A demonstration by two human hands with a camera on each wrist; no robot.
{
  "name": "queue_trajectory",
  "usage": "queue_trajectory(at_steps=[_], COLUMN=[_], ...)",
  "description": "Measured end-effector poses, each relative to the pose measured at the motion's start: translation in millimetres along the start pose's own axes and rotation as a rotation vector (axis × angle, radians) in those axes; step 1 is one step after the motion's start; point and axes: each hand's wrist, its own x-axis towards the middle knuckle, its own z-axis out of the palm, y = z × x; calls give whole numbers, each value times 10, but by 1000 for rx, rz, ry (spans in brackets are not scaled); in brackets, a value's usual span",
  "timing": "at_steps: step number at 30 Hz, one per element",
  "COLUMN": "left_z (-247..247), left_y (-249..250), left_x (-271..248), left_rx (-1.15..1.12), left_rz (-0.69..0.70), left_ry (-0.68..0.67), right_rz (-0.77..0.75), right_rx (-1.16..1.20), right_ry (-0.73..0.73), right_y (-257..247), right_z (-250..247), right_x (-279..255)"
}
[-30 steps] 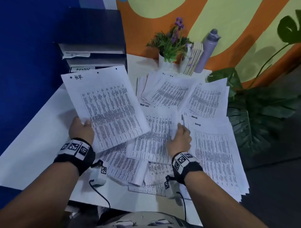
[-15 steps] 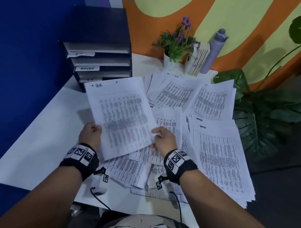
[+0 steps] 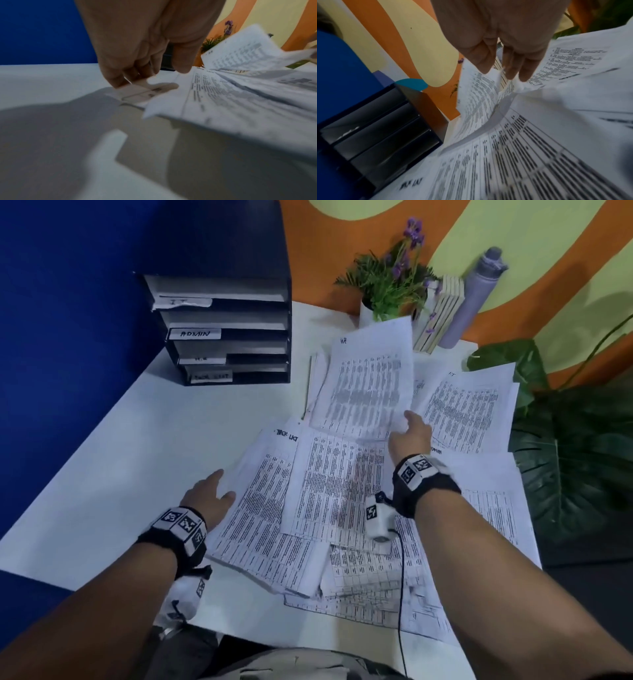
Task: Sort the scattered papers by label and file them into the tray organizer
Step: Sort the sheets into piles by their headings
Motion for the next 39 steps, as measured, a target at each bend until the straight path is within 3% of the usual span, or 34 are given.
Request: queue_trajectory(at_steps=[3, 7, 11, 15, 19, 21, 24, 28, 30, 35, 39], left_z=[60, 223, 395, 493, 534, 530, 533, 549, 597, 648, 601], left_y=[101, 225, 394, 499, 519, 538, 525, 498, 509, 531, 455], left_x=[-46, -137, -226, -288, -286, -309, -329, -346, -319, -271, -255], left_rx=[-100, -240, -269, -283, -205, -191, -214, -290, -380, -372, -383], left_rz=[48, 50, 17, 63, 121, 117, 85, 7, -68, -80, -106], left_ry=[-48, 3, -27, -45, -129, -211, -230, -149, -115, 9, -47], right_rz=[-10, 2, 49, -57, -91, -85, -44, 52, 38, 25, 81], right_rx=[-247, -507, -572, -676, -711, -657, -584, -582, -580, -584, -541], right_ry=[-47, -107, -173, -280, -347, -236, -101, -235, -290, -379, -397], right_y=[158, 417, 585, 683, 612, 596, 644, 664, 679, 673, 669], right_z=[168, 312, 337, 334, 295, 254, 192, 168, 232, 353, 347], right_x=[-210, -595, -772, -840, -828, -806, -772, -782, -854, -1077, -1100])
